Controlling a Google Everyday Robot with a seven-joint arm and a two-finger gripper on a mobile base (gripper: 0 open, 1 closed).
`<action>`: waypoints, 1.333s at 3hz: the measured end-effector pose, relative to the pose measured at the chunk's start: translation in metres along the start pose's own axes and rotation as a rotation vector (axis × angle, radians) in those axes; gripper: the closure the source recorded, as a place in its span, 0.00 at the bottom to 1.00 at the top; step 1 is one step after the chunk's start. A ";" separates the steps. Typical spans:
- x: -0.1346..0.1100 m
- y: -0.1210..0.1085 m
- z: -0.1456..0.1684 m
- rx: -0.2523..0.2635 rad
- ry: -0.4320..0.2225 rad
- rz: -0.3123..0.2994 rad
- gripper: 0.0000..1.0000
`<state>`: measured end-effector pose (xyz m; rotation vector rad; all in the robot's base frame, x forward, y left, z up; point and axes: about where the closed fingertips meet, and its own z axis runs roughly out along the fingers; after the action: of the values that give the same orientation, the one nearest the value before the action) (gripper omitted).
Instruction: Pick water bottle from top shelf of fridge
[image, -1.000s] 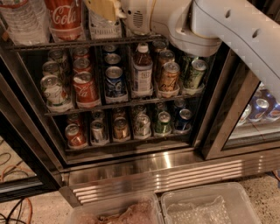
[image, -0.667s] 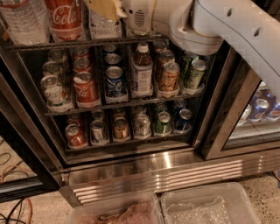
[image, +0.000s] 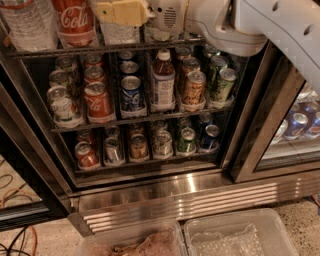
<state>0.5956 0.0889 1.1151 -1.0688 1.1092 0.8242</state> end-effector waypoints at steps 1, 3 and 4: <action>-0.009 0.023 -0.018 -0.132 0.007 0.011 1.00; 0.000 0.058 -0.042 -0.305 0.027 0.051 1.00; 0.005 0.061 -0.049 -0.330 0.041 0.057 1.00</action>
Offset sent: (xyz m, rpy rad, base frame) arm -0.0868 -0.0310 -0.0161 -0.1100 0.0510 0.3762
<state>0.5265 0.0610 1.0908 -1.3362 1.0644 1.0598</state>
